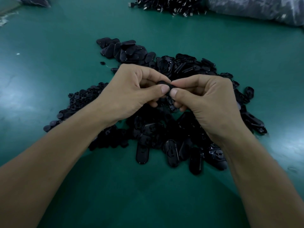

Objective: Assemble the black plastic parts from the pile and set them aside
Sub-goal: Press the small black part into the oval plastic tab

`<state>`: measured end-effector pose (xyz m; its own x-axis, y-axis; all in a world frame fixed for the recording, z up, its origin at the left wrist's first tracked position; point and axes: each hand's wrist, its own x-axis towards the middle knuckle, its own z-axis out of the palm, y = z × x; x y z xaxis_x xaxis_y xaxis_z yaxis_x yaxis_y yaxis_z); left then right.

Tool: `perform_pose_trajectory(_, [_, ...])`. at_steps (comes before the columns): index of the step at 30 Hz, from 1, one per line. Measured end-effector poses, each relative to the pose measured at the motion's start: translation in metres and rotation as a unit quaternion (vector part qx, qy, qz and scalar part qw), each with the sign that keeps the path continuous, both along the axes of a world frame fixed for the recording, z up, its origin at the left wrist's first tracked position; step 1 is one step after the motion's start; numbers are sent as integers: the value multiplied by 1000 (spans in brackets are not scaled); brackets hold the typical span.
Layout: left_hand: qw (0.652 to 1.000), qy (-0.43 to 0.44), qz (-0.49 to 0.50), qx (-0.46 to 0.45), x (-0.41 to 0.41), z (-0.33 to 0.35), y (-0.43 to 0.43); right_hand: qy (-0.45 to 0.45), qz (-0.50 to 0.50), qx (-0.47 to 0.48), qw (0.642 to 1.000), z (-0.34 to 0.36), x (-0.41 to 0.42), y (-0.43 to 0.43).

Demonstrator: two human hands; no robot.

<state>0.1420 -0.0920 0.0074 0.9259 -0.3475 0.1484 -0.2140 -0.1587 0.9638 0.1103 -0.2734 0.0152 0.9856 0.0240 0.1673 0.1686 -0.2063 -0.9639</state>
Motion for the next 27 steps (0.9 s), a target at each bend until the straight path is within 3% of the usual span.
perform_pose_trajectory(19, [998,-41,34,25,-1,1,0,-43,-17,-69,997,0,0,2])
perform_pose_trajectory(27, [998,-41,45,23,3,-2,1,-44,-17,-55,997,-4,2,3])
